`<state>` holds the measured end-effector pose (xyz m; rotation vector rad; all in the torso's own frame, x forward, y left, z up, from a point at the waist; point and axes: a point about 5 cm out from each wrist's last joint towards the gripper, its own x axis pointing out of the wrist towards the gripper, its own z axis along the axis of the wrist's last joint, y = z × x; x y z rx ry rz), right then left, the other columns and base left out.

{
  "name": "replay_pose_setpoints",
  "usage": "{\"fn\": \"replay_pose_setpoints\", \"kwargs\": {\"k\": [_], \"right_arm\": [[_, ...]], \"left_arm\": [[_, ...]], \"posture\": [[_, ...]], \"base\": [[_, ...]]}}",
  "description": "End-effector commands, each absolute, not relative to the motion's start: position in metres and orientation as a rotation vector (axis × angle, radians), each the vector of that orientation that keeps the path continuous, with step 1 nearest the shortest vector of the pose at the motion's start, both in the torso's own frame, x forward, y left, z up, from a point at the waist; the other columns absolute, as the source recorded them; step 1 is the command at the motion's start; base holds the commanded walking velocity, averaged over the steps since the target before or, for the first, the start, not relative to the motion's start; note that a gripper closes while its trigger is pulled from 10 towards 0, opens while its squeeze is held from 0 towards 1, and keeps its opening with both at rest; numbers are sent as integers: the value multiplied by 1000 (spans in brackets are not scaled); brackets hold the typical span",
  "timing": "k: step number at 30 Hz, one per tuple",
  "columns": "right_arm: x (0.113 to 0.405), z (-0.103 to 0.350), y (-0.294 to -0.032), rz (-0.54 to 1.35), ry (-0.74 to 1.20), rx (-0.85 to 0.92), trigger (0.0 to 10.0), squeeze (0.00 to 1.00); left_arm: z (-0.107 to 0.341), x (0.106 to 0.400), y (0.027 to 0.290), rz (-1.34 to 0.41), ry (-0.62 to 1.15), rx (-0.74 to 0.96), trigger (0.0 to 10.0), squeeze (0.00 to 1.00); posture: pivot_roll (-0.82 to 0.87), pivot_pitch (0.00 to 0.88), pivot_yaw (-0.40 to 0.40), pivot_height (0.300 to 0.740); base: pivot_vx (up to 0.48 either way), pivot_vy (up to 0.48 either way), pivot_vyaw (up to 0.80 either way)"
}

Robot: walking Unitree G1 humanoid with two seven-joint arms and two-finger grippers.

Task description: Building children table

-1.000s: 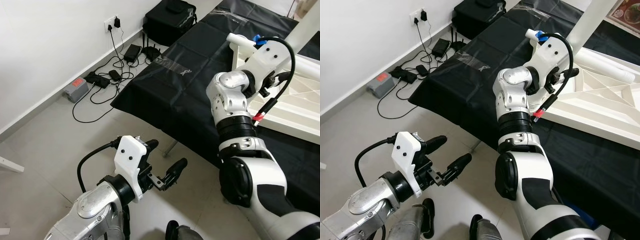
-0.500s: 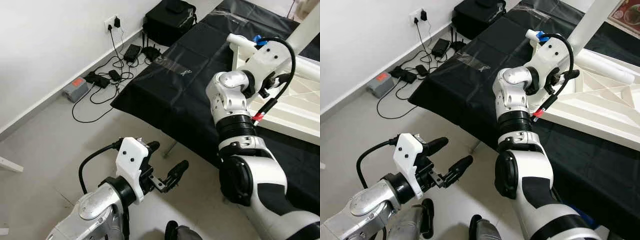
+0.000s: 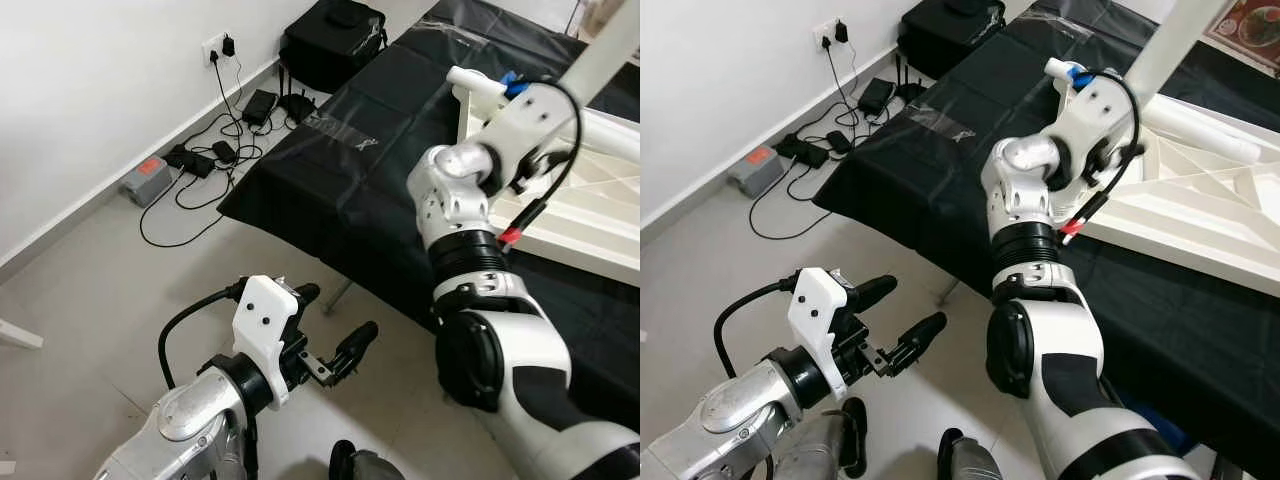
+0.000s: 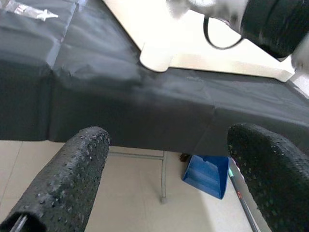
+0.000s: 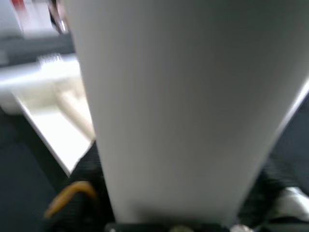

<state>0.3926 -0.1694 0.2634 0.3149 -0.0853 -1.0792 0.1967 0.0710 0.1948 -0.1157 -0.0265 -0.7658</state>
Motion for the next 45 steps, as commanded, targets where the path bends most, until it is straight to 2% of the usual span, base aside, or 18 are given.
{"fn": "replay_pose_setpoints", "kwargs": {"k": [1, 2, 3, 4, 5, 19, 45], "right_arm": [[391, 253, -179, -1120, -36, 336, 10000, 855], [391, 253, -179, -1120, -36, 336, 10000, 855], [391, 254, -178, -1121, -37, 338, 10000, 43], [391, 254, -178, -1121, -37, 338, 10000, 43], [391, 254, -178, -1122, -37, 340, 10000, 0], [390, 271, -169, -1100, -93, 381, 10000, 0], [369, 275, -131, -948, -115, 396, 10000, 0]], "left_arm": [[192, 193, 70, -770, -15, -117, 10000, 0], [192, 193, 70, -770, -15, -117, 10000, 0], [192, 193, 70, -771, -15, -115, 10000, 0], [192, 193, 70, -771, -15, -115, 10000, 0], [192, 193, 70, -771, -14, -116, 10000, 0], [192, 193, 70, -766, -16, -118, 10000, 0], [191, 197, 71, -762, -16, -115, 10000, 0]], "posture": [[175, 306, -116, 740], [175, 306, -116, 740], [174, 306, -117, 740], [174, 306, -117, 740], [174, 306, -117, 740], [176, 307, -118, 740], [169, 305, -105, 740]], "base": [[0, 0, 0], [0, 0, 0], [0, 0, 0], [0, 0, 0], [0, 0, 0], [0, 0, 0], [0, 0, 0]]}}
